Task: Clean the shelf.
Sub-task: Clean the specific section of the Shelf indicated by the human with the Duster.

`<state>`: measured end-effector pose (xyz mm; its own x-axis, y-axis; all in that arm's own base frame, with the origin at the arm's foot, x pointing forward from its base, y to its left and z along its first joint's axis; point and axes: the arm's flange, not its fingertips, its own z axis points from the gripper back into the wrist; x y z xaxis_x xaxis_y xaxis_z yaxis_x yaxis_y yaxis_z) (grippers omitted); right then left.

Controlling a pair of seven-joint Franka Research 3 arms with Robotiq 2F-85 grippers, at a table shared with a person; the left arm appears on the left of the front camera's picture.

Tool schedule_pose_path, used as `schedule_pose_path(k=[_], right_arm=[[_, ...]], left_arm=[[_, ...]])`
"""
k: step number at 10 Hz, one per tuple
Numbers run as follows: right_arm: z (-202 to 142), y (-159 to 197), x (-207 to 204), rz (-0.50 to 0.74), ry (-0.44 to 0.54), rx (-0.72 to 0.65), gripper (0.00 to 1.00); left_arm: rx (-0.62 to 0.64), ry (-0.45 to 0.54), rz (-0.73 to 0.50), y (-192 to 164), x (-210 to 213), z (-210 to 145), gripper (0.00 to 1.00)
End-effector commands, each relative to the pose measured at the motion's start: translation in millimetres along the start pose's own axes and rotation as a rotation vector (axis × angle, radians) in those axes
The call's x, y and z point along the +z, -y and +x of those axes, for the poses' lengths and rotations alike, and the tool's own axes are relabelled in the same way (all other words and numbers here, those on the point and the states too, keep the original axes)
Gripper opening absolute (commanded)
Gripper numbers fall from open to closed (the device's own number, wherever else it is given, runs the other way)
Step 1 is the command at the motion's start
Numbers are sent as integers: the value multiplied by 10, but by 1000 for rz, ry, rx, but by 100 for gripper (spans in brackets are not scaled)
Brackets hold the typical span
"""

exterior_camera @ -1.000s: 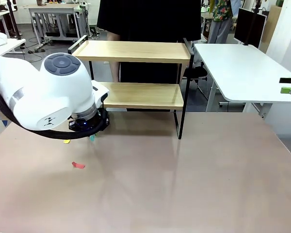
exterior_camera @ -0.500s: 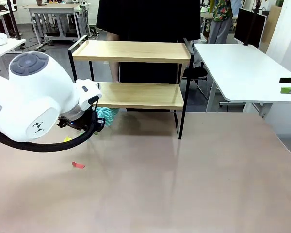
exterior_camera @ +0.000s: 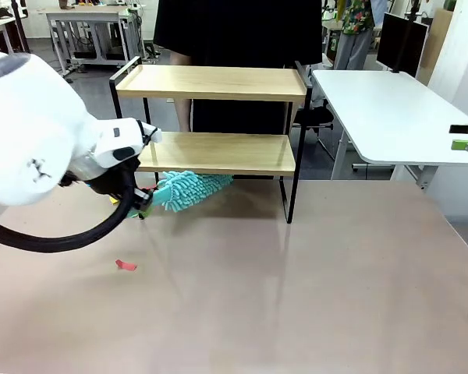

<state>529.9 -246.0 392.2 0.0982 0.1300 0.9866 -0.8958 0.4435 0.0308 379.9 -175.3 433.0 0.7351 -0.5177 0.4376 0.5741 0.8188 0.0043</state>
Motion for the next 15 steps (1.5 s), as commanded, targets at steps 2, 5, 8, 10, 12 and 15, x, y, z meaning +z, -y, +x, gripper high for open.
schedule_pose_path(k=[2, 5, 8, 10, 12, 15], right_arm=[[34, -8, -7, 1, -2, 6, 100], [34, -8, -7, 1, -2, 6, 100], [34, -8, -7, 1, -2, 6, 100], [34, -8, -7, 1, -2, 6, 100], [34, -8, -7, 1, -2, 6, 100], [34, -8, -7, 1, -2, 6, 100]], left_arm=[[-221, 41, -120, -233, 361, -759, 13], [-287, -77, -108, -296, 590, -899, 13], [-273, -224, -4, -258, 1181, -1052, 13], [-275, -268, 54, -182, 1523, -1216, 13], [-277, -337, 102, -173, 1739, -1402, 13], [-242, -369, 164, -107, 1828, -1576, 13]])
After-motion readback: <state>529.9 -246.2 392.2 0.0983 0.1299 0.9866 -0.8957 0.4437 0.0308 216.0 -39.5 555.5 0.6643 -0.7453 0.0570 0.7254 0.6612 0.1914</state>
